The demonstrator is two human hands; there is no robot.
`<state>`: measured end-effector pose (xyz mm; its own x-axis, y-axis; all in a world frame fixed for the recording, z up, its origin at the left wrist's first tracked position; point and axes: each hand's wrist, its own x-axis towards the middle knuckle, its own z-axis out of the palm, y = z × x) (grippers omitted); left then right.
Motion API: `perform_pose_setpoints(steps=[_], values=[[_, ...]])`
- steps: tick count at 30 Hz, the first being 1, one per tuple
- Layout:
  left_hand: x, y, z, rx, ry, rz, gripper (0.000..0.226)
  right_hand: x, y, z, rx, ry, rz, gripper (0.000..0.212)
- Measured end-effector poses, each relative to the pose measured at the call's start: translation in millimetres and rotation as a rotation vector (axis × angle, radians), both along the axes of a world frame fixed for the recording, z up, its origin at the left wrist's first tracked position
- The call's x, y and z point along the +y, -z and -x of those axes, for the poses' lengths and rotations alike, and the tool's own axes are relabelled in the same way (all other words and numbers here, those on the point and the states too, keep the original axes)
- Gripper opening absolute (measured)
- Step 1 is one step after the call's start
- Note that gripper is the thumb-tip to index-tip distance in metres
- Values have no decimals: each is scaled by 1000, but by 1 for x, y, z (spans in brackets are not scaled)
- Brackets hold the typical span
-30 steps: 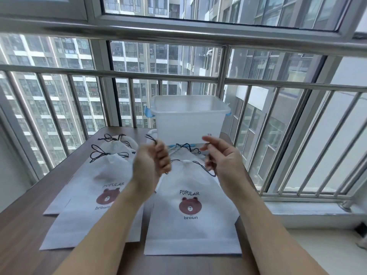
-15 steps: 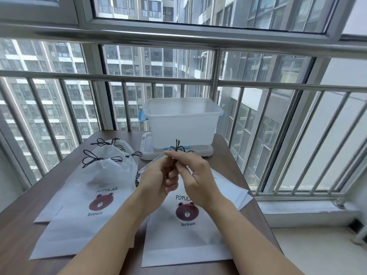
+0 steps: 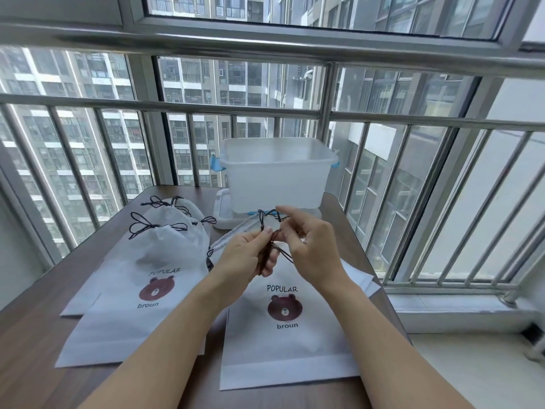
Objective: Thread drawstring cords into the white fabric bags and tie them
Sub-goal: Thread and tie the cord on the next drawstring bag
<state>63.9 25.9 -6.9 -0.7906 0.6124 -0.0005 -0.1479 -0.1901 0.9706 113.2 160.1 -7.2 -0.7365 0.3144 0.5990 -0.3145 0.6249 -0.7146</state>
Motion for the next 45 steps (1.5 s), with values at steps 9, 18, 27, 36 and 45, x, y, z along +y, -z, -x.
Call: perform_pose_setpoints(steps=[9, 18, 27, 36, 45], values=[[-5, -6, 0, -92, 112, -34, 36, -1, 6, 5, 57, 165, -116, 28], [-10, -6, 13, -282, 61, -161, 39, -3, -2, 1, 122, 172, -56, 26], [-14, -10, 18, -358, 47, -386, 37, -10, -3, -5, 25, 28, -36, 42], [-8, -7, 14, -39, -67, -230, 38, -4, 0, -2, -98, -28, -5, 18], [-6, -3, 13, 198, -244, -194, 38, 1, -1, 0, -129, -38, 127, 8]])
